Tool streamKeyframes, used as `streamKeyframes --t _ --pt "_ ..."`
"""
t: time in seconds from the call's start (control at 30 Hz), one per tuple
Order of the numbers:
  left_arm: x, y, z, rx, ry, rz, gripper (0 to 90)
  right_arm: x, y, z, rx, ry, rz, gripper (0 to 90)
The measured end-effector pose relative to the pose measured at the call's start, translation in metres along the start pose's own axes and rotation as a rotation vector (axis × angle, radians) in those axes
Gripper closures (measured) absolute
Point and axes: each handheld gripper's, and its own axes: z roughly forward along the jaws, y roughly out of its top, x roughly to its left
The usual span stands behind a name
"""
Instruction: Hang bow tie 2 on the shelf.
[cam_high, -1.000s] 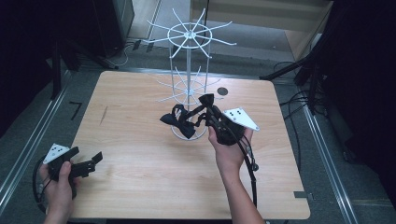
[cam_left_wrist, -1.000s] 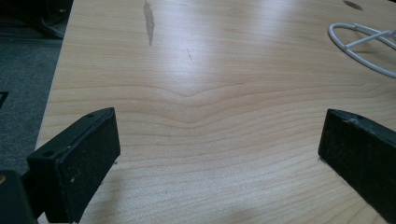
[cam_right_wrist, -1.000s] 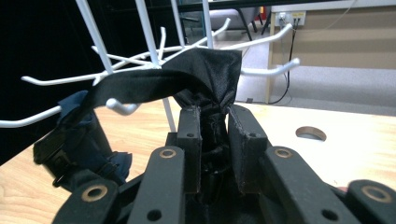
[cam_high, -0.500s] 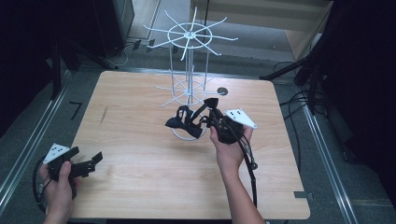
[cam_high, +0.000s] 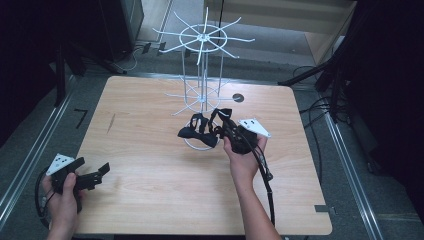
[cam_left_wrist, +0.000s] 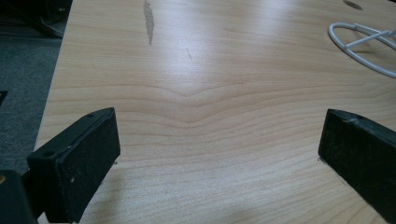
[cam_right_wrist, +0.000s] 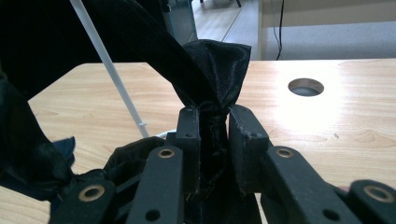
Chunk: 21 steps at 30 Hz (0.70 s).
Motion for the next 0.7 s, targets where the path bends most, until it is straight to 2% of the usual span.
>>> streamKeyframes --t 0.17,0.4,0.7 --pt "-0.0001 0.0000 0.0002 0.000 0.001 0.000 0.0 -0.0015 -0.0013 0.0000 0.001 0.002 -0.011 75.2" --pt "-0.0002 0.0000 0.0001 0.000 0.002 0.001 0.0 -0.0050 -0.0055 0.0052 0.019 0.005 0.007 74.9" --pt "-0.0002 0.0000 0.0001 0.000 0.000 0.001 0.0 -0.0053 -0.0088 0.0068 0.019 0.016 0.006 74.0"
